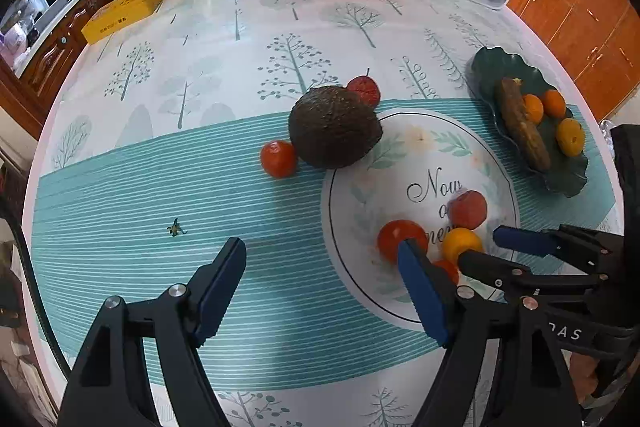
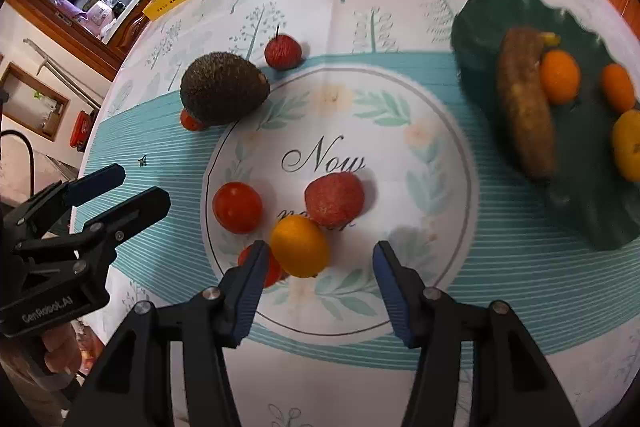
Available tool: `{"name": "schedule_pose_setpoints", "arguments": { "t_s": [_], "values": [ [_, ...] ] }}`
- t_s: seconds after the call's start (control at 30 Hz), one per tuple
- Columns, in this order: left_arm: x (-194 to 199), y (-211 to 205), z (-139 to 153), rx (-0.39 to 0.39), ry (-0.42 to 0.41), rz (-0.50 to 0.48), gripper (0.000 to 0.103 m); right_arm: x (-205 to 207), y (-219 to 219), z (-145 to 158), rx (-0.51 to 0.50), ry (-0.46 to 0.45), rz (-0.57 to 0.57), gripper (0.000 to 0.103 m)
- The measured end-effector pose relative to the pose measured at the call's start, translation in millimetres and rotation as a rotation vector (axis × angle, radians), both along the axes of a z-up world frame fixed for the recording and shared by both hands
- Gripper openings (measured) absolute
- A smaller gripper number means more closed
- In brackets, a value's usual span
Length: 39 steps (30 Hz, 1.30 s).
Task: Organize fruits
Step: 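Reach the left tool toward a red tomato while the right tool reaches toward a small orange, then close the left tool on the red tomato while the right tool grasps the small orange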
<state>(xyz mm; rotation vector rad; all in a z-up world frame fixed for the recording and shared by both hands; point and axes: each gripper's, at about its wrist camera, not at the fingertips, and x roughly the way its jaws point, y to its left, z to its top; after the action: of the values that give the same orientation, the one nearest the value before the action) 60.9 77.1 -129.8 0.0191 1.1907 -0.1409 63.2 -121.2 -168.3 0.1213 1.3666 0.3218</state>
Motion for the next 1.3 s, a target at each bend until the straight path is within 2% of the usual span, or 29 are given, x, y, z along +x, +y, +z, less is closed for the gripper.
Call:
{"name": "schedule_pose_setpoints", "arguments": {
  "t_s": [0.13,0.2,0.57,0.83,1.03,1.3],
  "values": [
    [1.7,1.4,-3.0,-0.009,0.009,0.006,0.077,2.9,1.5,-4.2,0.051,0.021,-0.007,0.044],
    [2.8,-0.5,-5.0,-0.013,0.015,0.005,0.077,4.0,0.7,-4.3,0.072,0.028,-0.007,0.033],
    [12.5,-28.5,-25.7,-0.05,0.075,-0.032,0.076,-6.5,-15.2,2.3,0.067,0.019,-0.026,0.031],
    [21.5,-42.5,-41.3,-0.112,0.13,-0.027,0.057,-12.0,-34.0,8.9,0.067,-0.003,-0.055,0.031],
    [22.5,-61.2,-43.4,-0.111,0.131,-0.075,0.034,-14.6,-40.9,10.8,0.057,-0.018,-0.063,0.031],
    [20.4,-68.4,-44.0,-0.059,0.124,-0.07,0.032,-16.5,-46.5,14.6,0.053,-0.034,-0.068,0.031]
  ]
}}
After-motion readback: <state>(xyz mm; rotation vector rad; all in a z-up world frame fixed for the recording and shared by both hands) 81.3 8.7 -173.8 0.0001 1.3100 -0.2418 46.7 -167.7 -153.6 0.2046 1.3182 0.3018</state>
